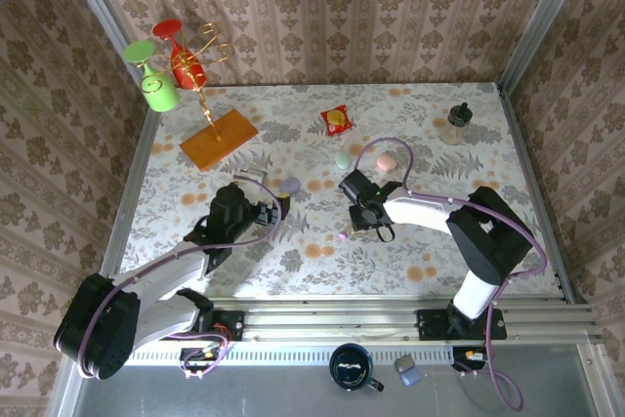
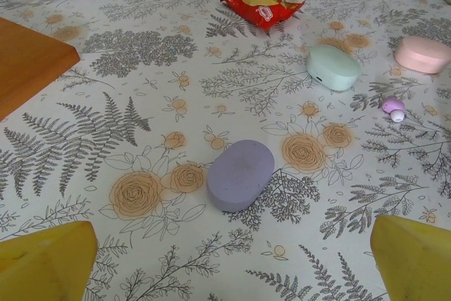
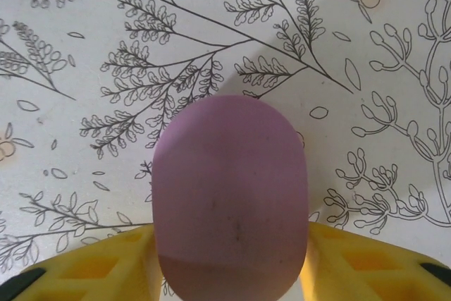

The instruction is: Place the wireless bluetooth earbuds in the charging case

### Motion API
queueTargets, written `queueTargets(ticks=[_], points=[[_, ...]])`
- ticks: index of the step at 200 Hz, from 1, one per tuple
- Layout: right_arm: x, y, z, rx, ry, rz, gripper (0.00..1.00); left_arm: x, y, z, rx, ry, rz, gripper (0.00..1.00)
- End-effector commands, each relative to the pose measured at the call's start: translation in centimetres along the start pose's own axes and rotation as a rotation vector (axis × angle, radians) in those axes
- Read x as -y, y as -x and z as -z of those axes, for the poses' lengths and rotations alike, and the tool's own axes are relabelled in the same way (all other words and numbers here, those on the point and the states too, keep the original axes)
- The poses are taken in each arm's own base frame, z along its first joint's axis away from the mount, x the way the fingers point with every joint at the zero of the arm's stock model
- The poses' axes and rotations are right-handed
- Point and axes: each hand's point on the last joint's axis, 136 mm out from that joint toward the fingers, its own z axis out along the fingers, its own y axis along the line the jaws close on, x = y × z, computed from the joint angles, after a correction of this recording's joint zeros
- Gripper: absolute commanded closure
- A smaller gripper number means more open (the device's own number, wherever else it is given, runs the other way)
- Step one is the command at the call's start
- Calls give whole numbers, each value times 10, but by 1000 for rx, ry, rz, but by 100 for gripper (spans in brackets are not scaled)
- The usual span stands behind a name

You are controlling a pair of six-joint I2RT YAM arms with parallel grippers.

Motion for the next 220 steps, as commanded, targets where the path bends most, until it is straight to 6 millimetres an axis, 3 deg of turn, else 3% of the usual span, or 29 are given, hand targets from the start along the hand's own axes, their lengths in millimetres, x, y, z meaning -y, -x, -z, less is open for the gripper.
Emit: queueTargets(ticks=[1,42,73,122,162,182,220], points=[[-5,10,0,13,20,19,52,8,8,-2,7,-34,-14,0],[-7,12,0,19,52,48,59,21,12,-2,10,-81,-85,0],[-14,18,13,61,118,135,60,31,17,1,10,-137,-116,0],[-33,25,54,156,299,358,62,51,33,12,1,-270,-188,0],[-42,30,96,194,453,471,66,95,40,37,54,-557,-217,0],[-45,31,114,208,493,515,66,107,46,46,72,-640,-202,0],[-50,23,132,173,552,590,67,126,52,60,102,-779,-210,0]])
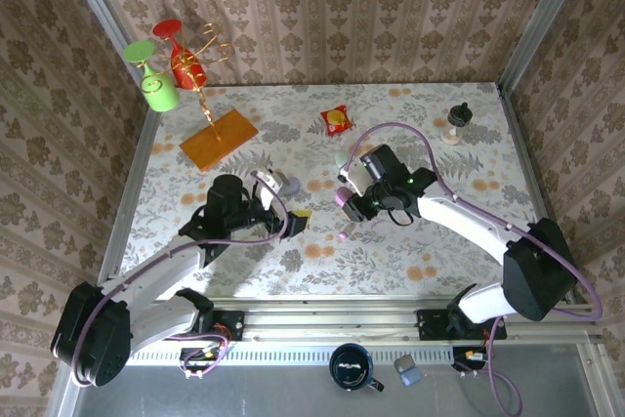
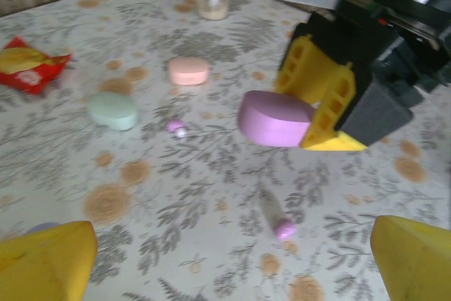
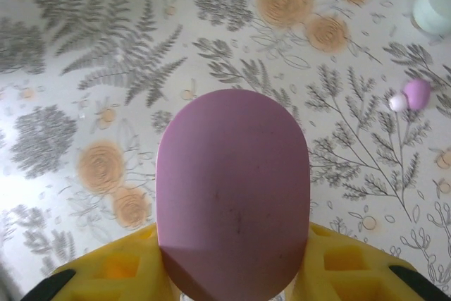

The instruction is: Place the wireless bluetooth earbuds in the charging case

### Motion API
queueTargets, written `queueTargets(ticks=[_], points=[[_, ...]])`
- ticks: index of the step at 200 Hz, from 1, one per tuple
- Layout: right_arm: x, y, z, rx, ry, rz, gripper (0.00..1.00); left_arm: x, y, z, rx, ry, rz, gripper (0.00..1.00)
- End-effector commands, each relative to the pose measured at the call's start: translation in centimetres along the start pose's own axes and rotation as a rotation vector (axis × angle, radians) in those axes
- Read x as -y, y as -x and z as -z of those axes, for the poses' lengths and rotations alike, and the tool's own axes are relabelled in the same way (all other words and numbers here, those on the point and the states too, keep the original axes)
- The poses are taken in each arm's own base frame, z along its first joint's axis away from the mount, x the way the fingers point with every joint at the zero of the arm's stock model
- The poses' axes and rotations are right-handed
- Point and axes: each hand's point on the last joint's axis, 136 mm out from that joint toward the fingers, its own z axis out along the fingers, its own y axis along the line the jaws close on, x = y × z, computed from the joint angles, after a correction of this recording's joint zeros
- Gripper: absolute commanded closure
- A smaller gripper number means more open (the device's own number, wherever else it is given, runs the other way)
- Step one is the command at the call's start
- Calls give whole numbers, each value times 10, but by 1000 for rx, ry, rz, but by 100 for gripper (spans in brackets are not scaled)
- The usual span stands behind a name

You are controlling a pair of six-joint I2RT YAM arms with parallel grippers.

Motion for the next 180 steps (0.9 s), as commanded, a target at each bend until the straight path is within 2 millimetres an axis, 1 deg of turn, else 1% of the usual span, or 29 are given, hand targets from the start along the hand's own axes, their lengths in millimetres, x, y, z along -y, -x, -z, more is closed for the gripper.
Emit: queueTargets(ticks=[1,7,9,15,48,91,104,133,152,180], points=[[-20,-2,18,-28,101,78,67,25,26,5,77,-148,-54,0],[-22,-1,20,-31,113,87,67,27,26,5,83,-159,-67,0],[-24,2,27,-11,113,96,67,27,26,5,86,-162,-72,0],[-27,5,33,0,124,110,68,29,27,6,96,-171,-83,0],[-43,16,54,47,196,165,68,43,33,8,137,-239,-135,0],[-63,30,78,124,285,220,69,54,40,3,138,-336,-133,0],[-70,33,84,141,312,241,69,59,43,1,146,-376,-120,3],[-82,35,94,150,360,291,69,72,49,-1,167,-481,-84,14],[-86,38,95,151,369,318,70,79,51,-2,162,-555,-54,20],[-91,39,93,135,401,345,70,87,53,-2,163,-630,-34,26]])
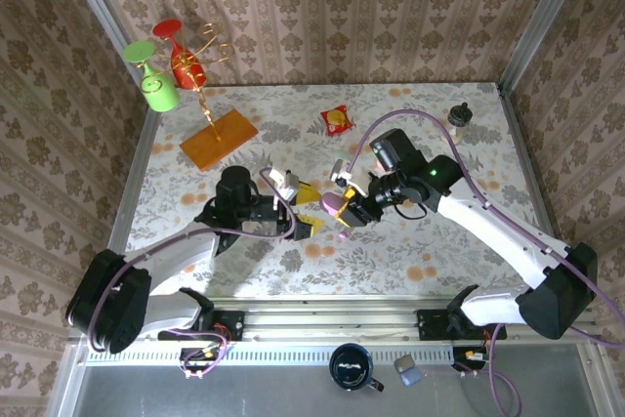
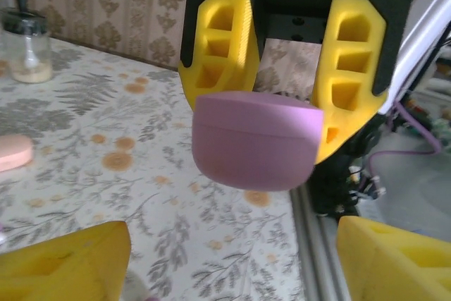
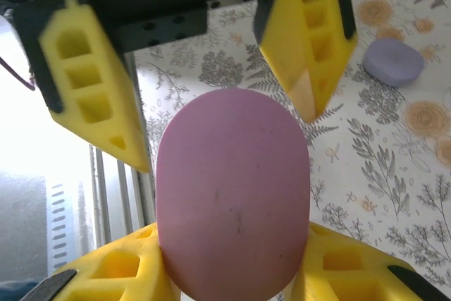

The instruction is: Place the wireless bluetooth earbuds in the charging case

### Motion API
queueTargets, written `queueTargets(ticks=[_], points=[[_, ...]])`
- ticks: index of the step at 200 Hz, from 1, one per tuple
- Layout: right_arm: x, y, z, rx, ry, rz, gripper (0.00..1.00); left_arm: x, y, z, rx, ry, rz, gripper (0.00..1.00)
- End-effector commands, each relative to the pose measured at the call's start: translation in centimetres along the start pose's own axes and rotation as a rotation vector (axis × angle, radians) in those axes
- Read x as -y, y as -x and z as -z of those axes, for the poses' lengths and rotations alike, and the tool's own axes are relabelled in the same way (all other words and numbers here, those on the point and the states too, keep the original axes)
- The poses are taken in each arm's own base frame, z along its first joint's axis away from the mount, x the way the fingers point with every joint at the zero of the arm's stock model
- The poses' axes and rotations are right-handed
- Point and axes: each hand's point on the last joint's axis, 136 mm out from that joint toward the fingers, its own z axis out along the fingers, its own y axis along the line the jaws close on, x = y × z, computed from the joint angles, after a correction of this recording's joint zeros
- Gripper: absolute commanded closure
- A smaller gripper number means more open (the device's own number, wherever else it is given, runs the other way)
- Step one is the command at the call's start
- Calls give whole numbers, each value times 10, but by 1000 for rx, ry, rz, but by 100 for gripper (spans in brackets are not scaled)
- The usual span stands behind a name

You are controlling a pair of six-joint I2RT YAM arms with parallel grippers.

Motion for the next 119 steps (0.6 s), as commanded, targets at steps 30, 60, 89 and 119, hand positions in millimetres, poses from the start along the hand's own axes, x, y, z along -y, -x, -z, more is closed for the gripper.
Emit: queueTargets(ticks=[30,60,89,119], points=[[-17,13,2,5,94,57,71,29,23,-6,47,-165,-60,28],[-19,13,0,1,111,61,71,36,24,-6,46,-171,-97,28],[-19,13,-2,-7,118,60,71,36,22,-8,33,-169,-93,33],[-18,10,-4,-21,122,58,71,37,21,-9,32,-165,-83,38]])
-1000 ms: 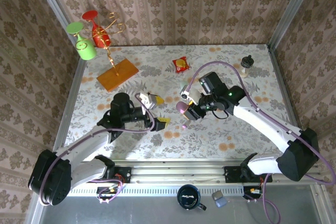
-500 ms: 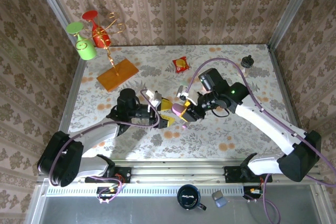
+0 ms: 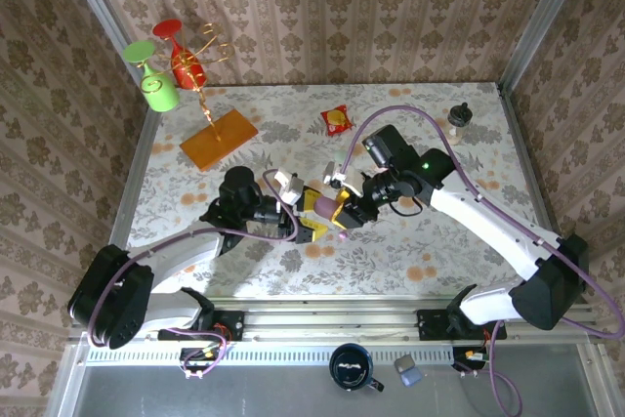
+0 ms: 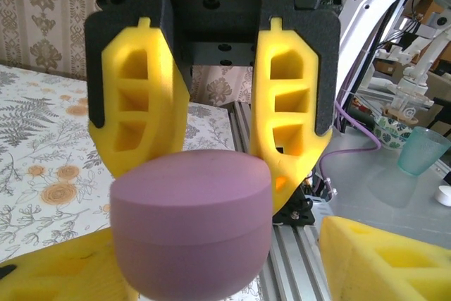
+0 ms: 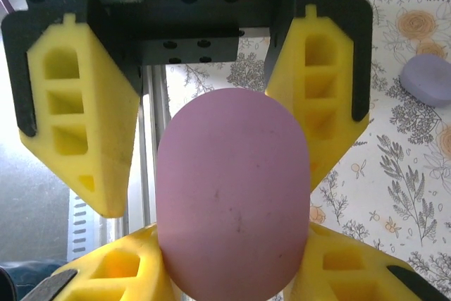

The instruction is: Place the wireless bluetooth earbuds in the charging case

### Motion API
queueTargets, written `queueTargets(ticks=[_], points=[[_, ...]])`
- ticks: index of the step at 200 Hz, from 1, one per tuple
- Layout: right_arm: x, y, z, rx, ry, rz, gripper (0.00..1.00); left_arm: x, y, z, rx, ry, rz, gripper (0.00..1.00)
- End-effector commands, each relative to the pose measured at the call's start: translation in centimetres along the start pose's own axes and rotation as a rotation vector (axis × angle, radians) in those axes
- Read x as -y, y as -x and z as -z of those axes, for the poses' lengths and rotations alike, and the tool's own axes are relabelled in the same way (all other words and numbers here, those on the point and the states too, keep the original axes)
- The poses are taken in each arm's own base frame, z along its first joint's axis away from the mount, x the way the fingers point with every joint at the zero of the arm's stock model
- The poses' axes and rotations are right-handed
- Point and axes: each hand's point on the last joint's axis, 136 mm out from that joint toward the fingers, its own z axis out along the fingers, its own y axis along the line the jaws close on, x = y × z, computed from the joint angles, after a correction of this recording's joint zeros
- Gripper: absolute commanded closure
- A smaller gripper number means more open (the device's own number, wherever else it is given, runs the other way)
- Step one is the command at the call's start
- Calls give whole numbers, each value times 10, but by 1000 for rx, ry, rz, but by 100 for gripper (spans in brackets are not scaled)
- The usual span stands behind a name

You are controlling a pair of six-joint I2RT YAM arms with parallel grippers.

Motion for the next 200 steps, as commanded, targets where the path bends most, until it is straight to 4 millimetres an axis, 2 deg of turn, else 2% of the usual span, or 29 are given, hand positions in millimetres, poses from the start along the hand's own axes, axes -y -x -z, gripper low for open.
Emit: queueTargets(ticks=[1,64,68,98,134,142,162,189,200], points=[[-8,4,2,-1,43,14,71,8,13,-1,14,-28,-56,38],[-7,1,0,-13,39,20,71,5,16,-3,26,-23,-20,43],[-4,-3,-6,-33,49,5,71,5,17,-3,28,-23,-19,43],[-4,-6,-9,-44,57,1,71,5,18,-4,35,-22,-17,44],[-2,-6,-10,-48,45,2,71,5,16,-5,32,-29,-5,51],[0,-6,-9,-45,35,3,72,5,16,-5,32,-30,-7,50],[1,-4,-6,-33,16,6,72,4,15,-5,35,-21,-4,41],[2,-6,-8,-32,12,7,72,2,14,-4,33,-11,2,39],[-2,-1,0,-8,4,24,72,1,14,-4,32,-10,3,38]])
